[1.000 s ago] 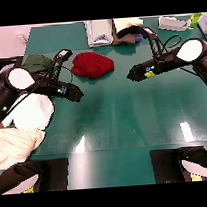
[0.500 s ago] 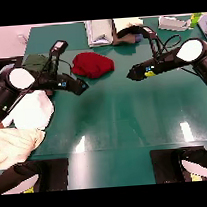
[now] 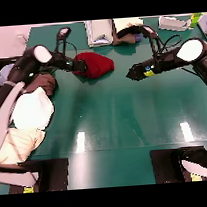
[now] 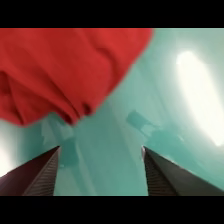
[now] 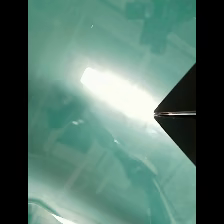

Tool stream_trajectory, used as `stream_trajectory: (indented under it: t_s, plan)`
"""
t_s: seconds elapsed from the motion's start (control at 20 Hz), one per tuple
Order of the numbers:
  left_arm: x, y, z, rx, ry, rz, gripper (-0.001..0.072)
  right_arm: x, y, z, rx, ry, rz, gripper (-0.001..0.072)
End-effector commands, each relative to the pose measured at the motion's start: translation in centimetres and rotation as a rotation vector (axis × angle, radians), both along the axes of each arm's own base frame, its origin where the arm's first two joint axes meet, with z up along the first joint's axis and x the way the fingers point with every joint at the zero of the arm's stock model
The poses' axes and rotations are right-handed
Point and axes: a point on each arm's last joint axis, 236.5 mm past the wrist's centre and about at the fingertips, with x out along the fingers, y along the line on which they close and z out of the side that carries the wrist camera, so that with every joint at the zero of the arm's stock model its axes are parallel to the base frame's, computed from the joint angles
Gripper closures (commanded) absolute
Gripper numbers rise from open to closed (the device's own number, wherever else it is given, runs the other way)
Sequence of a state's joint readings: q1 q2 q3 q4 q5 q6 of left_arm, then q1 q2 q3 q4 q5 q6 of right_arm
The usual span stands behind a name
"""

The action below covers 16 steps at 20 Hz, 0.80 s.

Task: Fold the shirts.

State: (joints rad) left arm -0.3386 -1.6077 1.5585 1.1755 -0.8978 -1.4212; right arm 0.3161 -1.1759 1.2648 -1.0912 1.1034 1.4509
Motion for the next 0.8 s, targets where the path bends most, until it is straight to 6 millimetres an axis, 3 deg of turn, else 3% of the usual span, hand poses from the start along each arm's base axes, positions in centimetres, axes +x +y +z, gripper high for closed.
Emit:
stream_trajectory:
  t_s: [0.0,0.15,0.3,0.35,0.45,0.5,0.6,0.7,0.75]
  plan:
    - [2.9,-0.9,-6.6,0.011,0.122,0.033,0.0090,-0.3,0.0,-0.2,-0.002,0.016,0.003,0.0693]
    - [4.0,-1.3,-9.5,0.005,0.158,0.058,0.0091,-0.3,0.0,-0.2,-0.002,0.016,0.003,0.0693]
    - [5.9,-1.5,-9.0,-0.023,0.087,0.092,0.0094,-0.5,0.0,-0.3,-0.005,0.025,0.008,0.0693]
    - [6.4,-1.5,-8.4,-0.032,0.062,0.098,0.0235,-0.5,0.0,-0.3,-0.004,0.025,0.008,0.0693]
    - [6.6,-1.6,-6.8,-0.012,0.040,0.061,0.0644,-0.5,0.0,0.2,-0.006,0.018,0.011,0.0693]
    - [6.7,-1.5,-5.7,0.008,0.023,0.024,0.0680,-0.3,-0.2,0.9,-0.004,0.006,0.009,0.0694]
    - [7.2,-0.7,-1.6,0.037,-0.016,-0.008,0.0681,0.5,-0.6,3.4,0.007,-0.040,0.003,0.0694]
    - [7.8,1.6,5.8,0.092,-0.156,0.002,0.0682,1.2,-1.4,6.8,0.022,-0.102,-0.011,0.0694]
    - [7.3,2.8,10.4,0.113,-0.255,0.021,0.0682,1.4,-2.0,8.9,0.032,-0.147,-0.022,0.0694]
